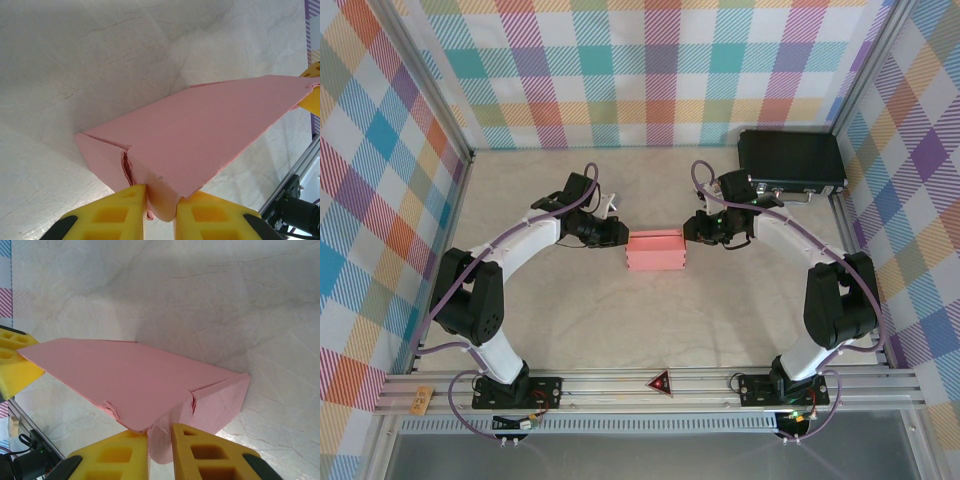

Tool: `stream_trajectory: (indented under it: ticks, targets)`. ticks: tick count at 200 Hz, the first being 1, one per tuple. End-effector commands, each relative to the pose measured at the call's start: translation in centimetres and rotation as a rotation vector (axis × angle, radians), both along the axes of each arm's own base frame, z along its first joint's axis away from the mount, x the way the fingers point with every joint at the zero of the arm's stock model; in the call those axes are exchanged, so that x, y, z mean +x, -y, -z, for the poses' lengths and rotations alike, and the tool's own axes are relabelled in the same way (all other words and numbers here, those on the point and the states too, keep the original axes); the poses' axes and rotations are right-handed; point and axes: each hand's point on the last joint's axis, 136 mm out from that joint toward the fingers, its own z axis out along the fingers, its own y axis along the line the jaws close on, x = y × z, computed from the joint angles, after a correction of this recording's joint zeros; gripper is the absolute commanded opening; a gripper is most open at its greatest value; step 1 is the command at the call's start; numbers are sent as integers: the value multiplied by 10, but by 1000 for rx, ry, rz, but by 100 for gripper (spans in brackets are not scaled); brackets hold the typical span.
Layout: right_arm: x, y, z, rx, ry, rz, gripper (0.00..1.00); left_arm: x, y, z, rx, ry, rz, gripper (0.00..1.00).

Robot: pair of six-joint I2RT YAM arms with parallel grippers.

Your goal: Fold the paper box

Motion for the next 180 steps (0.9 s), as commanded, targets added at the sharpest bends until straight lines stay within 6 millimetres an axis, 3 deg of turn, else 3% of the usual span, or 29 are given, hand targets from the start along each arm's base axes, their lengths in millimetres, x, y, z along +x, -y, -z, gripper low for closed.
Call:
stream_trajectory:
  ticks: [1,106,180]
  targets:
    - [0,-9,-9,35,-6,-20,20,-13,0,10,38,-38,25,20]
    - [0,-9,-9,28,-17,-21,24,-14,2,12,51,-42,34,20]
    - [-5,1,7,-41,-44,-12,24,-14,2,12,53,-42,35,20]
